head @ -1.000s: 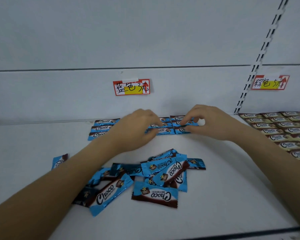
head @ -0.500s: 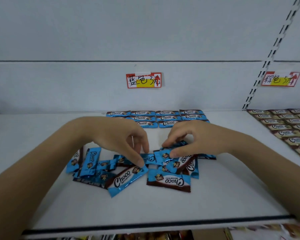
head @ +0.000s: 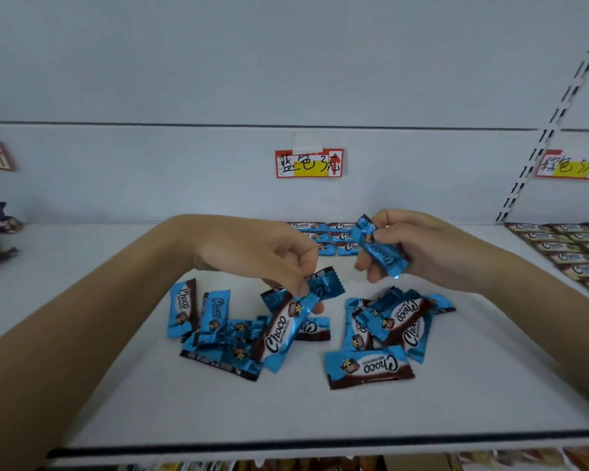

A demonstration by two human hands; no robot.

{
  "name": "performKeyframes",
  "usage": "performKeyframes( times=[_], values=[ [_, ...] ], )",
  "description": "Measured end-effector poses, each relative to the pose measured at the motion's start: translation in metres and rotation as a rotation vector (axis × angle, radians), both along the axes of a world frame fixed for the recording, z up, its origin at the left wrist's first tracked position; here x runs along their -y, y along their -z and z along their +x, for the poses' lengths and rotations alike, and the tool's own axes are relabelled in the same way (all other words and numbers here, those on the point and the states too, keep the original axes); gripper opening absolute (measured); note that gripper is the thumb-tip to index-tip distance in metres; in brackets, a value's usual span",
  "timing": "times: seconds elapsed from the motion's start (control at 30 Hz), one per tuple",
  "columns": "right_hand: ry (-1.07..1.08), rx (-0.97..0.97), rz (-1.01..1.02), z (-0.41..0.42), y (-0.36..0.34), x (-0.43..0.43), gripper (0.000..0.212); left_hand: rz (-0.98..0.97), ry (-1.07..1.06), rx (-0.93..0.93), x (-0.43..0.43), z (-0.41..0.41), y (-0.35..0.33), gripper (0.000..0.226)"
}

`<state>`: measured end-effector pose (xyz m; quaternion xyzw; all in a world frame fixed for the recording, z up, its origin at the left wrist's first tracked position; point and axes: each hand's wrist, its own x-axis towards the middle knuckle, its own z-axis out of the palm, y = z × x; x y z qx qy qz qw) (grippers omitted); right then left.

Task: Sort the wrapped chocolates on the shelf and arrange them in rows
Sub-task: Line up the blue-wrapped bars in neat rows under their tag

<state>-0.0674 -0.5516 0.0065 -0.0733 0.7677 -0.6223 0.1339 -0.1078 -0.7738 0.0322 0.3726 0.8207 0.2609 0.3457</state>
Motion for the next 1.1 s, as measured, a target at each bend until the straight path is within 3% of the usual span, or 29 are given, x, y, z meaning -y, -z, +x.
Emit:
performKeyframes(
  times=[0.1, 0.3, 0.7, 0.83, 0.97, 1.1],
  values=[
    [0.048, -0.027, -0.043, -0.006, -0.008, 0.011, 0.014, 0.003, 0.002, 0.008, 0.003, -0.005, 0.000, 0.038],
    [0.012, -0.072, 0.032, -0.030, -0.013, 0.039, 0.024, -0.051, 0.103, 0.045, 0.012, -0.006, 0.006, 0.006],
    [0.081, -0.156, 0.159, -0.049, -0.004, 0.062, 0.030, 0.245, -0.311, -0.091, 0.066, -0.046, 0.025, 0.022],
    [0.040, -0.176, 0.230, -0.041, 0.006, 0.056, 0.029, 0.249, -0.338, -0.106, 0.065, -0.046, 0.029, 0.022],
    [0.055, -0.154, 0.140, -0.037, 0.009, 0.056, 0.011, 0.242, -0.341, -0.207, 0.060, -0.042, 0.032, 0.013],
    [0.093, -0.175, 0.161, -0.035, 0.009, 0.056, 0.013, 0.299, -0.389, -0.221, 0.058, -0.038, 0.036, 0.016]
  ],
)
